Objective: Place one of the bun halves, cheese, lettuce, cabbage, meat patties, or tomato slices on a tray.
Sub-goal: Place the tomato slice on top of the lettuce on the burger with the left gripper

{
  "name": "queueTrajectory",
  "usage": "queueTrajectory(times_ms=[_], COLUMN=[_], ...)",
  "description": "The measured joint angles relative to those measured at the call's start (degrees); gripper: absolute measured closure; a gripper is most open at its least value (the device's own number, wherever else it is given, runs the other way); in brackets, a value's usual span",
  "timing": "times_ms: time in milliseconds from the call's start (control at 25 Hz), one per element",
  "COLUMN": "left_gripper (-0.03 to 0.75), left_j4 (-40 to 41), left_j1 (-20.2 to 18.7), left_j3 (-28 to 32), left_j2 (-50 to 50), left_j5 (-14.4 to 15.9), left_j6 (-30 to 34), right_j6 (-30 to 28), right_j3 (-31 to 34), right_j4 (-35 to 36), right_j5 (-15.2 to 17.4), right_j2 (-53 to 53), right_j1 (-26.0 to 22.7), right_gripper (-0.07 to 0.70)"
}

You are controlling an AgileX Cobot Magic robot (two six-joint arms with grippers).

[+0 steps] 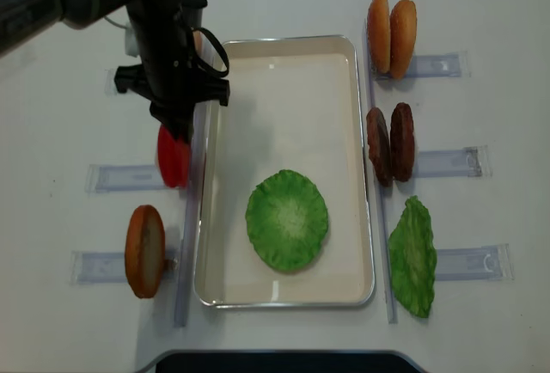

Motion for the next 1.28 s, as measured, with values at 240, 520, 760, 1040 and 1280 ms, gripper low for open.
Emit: queueTrajectory(times_ms=[240,520,760,1040,1280], left_gripper=[0.658,0.658,0.659,0.659,0.659], left_j4=[-0.13,-0.51,1.13,-2.36,-6.91], left_j1=[0.00,0.00,0.00,0.00,0.00], left_j3=[0.00,0.89,6.30,10.73,14.54], left_j2=[-4.82,-11.63,-17.65,-22.41,-23.23], left_j5=[0.12,0.17,0.48,-0.18,-3.53], left_j6=[0.05,-0.64,-3.31,-3.39,-2.18], right_j6=[0.00,0.00,0.00,0.00,0.00], right_j3=[0.00,0.00,0.00,0.00,0.00], right_j4=[0.00,0.00,0.00,0.05,0.15], right_j5=[0.00,0.00,0.00,0.00,0.00], right_j2=[0.00,0.00,0.00,0.00,0.00], right_j1=[0.00,0.00,0.00,0.00,0.00], right_gripper=[0.160,0.160,0.160,0.160,0.160])
